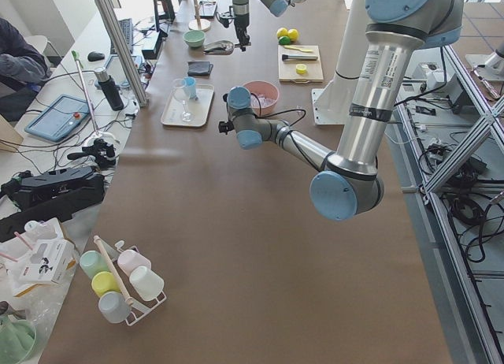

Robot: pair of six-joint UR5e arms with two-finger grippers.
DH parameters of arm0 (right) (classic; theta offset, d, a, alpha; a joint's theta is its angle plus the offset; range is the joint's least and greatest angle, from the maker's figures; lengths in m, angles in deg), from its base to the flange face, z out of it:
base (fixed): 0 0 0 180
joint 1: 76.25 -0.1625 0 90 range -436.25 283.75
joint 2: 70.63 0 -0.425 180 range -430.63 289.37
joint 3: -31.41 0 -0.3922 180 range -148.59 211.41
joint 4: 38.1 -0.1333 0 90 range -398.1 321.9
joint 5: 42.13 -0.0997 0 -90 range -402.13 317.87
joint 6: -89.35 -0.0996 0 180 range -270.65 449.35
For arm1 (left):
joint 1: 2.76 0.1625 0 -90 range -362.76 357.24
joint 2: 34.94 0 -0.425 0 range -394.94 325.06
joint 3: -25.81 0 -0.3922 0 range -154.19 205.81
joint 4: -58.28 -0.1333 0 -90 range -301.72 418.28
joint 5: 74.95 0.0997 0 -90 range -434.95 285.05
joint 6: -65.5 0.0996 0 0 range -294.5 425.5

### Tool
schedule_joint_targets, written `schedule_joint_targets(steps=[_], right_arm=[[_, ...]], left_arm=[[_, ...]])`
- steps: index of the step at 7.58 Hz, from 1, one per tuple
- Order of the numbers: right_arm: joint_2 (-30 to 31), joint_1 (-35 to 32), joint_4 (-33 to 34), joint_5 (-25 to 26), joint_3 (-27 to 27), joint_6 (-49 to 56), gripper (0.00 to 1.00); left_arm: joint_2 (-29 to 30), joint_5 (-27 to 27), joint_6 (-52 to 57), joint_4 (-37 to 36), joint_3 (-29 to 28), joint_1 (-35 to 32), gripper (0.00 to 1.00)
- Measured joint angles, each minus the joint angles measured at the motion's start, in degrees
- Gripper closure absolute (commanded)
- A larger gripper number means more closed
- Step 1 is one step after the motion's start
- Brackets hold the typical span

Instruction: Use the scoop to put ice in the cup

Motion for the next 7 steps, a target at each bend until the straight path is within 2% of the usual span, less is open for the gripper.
schedule_joint_targets(steps=[2,3,5,7], right_arm=[[-8.5,-2.7,9.5,-2.7,-8.7,7.2,1.0],[-12.0,-3.3,11.8,-3.2,-13.6,9.9,1.0],[-18.0,-4.1,13.2,-3.6,-23.2,13.2,1.0],[-23.1,-5.6,14.9,-6.6,-31.9,15.9,1.0]], left_arm=[[-1.5,0.2,-0.2,-7.4,0.4,-4.8,0.02],[-1.9,0.3,-0.3,-13.1,0.4,-7.2,0.02],[-3.0,0.7,-0.4,-21.0,0.1,-11.6,0.02],[-4.5,1.2,-0.2,-25.7,0.0,-15.5,0.02]])
